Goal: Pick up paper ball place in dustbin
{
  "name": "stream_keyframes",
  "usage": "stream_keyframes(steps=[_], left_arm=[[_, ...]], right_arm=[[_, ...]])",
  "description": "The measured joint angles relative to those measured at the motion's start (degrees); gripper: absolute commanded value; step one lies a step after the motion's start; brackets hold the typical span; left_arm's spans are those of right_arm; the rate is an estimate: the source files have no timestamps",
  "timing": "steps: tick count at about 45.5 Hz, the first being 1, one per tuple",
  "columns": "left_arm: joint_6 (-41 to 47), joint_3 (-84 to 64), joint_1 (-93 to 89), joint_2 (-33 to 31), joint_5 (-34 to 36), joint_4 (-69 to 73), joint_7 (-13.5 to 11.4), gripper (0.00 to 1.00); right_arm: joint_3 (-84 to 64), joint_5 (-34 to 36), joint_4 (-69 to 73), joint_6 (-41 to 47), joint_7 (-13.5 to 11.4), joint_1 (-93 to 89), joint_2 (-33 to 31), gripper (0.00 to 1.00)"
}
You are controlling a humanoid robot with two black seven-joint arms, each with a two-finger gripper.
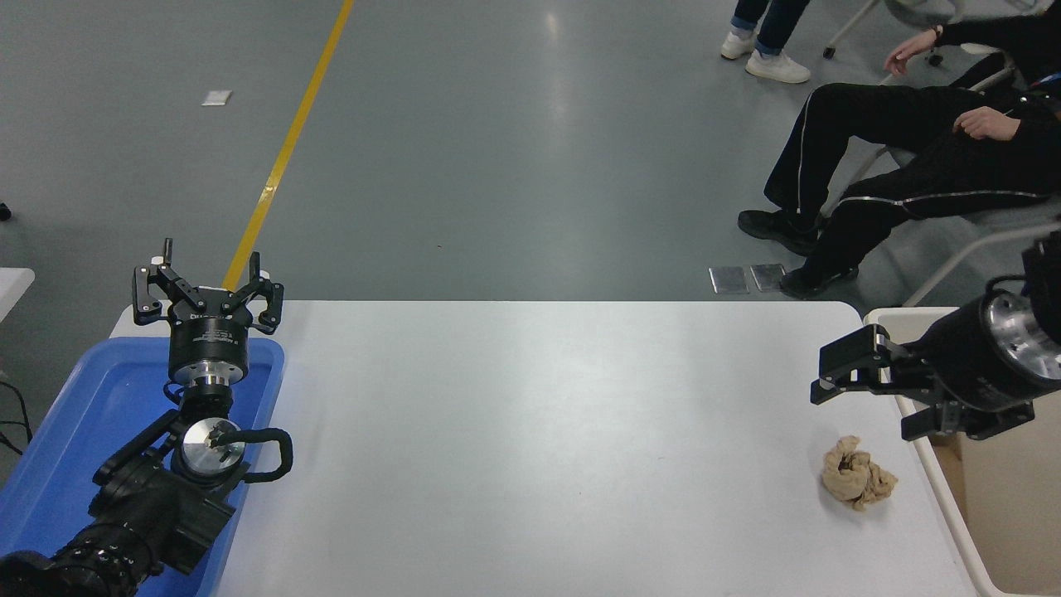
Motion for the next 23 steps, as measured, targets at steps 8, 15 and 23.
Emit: stream_keyframes(steps=[8,15,23], left_arm=[[0.0,0.0,0.0,0.0,0.0,0.0,0.0,0.99],[0.0,0.0,0.0,0.0,0.0,0.0,0.0,0.99],[0.0,0.0,0.0,0.0,0.0,0.0,0.0,0.99]], right_arm=[[-0.2,0.1,0.2,3.3,-0.1,3.6,0.3,1.00],[-0.4,0.1,0.3,4.0,-0.1,4.3,0.3,1.00],[-0.6,0.2,-1.3,2.4,-0.1,0.2,0.1,1.00]])
